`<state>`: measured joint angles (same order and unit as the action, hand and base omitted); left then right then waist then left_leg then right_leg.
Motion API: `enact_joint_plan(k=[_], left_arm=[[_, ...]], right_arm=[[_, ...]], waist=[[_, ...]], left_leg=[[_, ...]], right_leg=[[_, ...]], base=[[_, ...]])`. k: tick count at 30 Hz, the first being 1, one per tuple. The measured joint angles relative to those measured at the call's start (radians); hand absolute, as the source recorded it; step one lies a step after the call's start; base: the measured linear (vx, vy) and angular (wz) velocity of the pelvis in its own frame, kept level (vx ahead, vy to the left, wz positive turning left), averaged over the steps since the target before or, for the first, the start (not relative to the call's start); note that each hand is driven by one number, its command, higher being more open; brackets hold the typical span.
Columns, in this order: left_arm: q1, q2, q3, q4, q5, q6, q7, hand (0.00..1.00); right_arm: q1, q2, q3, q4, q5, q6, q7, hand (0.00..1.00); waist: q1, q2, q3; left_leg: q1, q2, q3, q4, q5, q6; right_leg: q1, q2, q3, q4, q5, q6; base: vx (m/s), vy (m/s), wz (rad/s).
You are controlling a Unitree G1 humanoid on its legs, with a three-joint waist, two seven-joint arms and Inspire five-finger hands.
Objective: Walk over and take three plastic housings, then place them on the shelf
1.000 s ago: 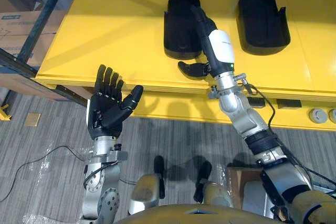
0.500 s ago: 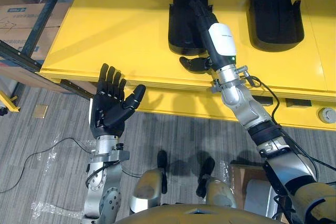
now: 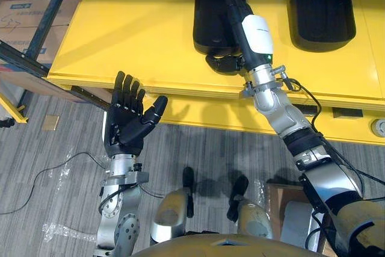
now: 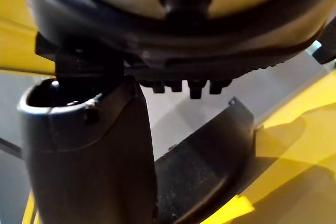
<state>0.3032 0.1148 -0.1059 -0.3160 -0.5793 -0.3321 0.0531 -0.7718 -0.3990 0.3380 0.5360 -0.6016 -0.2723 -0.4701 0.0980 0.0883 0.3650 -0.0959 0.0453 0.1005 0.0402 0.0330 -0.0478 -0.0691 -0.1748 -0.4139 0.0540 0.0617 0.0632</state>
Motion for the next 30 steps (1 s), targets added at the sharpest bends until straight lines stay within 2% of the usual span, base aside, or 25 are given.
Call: enact_joint_plan(k=[18,30], left_arm=[[-0.036,-0.014,-0.007,0.0,0.0,0.0,0.002,1.0],[-0.038,-0.019,-0.008,-0.001,0.0,0.0,0.0,1.0]], right_arm=[[-0.083,-0.01,0.007,0.079,0.036,-0.009,-0.027,1.0],[-0.104,-0.014,0.014,0.116,0.073,-0.019,-0.027,1.0]], waist=[[0.005,0.025,0.036],[0.008,0.025,0.036]], left_leg=[[-0.001,0.001,-0.012,-0.036,0.037,-0.003],[0.004,0.001,-0.011,-0.046,0.046,-0.001]], right_leg=[[-0.025,-0.004,-0.011,0.031,-0.006,-0.009],[-0.026,-0.004,-0.01,0.031,-0.005,-0.008]], base=[[-0.01,-0.002,0.01],[0.0,0.0,0.0]])
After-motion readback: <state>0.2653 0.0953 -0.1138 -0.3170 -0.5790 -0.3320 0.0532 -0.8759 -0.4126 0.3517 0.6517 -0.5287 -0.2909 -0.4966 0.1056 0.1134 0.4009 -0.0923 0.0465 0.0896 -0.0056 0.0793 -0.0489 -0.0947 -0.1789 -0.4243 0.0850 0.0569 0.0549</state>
